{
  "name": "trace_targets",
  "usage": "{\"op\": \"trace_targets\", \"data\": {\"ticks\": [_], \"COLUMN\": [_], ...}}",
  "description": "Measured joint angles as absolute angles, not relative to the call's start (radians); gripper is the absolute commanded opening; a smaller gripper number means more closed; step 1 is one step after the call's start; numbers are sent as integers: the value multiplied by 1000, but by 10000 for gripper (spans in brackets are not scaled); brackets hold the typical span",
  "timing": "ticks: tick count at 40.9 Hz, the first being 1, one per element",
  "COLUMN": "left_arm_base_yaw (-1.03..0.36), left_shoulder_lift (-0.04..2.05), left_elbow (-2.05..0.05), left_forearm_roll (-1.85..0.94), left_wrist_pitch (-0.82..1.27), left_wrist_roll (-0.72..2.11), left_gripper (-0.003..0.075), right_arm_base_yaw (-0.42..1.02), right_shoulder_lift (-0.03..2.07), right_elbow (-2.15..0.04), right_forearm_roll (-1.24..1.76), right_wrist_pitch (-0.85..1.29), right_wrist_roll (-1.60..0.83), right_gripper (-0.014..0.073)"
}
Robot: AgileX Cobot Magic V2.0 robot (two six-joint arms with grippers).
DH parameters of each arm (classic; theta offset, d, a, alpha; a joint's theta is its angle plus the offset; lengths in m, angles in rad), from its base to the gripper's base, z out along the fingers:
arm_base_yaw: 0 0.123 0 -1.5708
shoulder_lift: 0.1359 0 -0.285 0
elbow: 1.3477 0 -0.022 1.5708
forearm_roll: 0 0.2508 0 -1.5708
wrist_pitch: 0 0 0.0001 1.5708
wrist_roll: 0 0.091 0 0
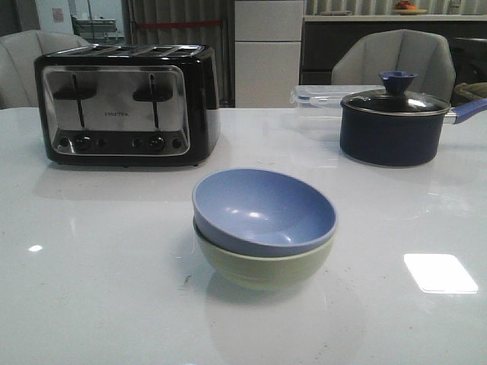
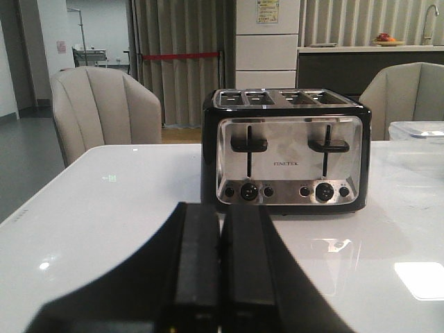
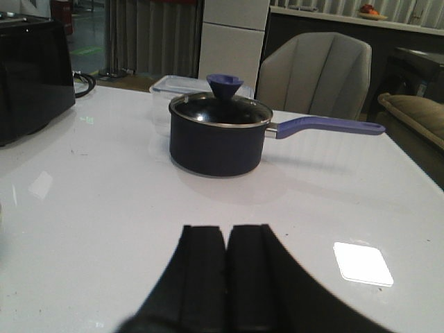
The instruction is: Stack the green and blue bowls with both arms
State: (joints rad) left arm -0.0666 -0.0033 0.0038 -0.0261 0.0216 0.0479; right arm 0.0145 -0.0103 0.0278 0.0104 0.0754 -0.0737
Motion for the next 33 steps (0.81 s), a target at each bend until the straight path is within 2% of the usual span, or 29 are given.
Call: {"op": "trace_targets", "data": {"ticks": [33], "left_arm_base_yaw": [-67], "left_shoulder_lift": [-3], "left_elbow": [4], "left_forearm_roll": [-26], "left_wrist_pitch": [22], "left_wrist_roll": [48], "left_gripper": [93], "right_arm_base_yaw": [36], "right_shoulder_lift": [-10], "right_elbow": [28], "right_forearm_roll": [12], "right_wrist_pitch": [0], "right_wrist_roll": [-33], "right_gripper": [52]}}
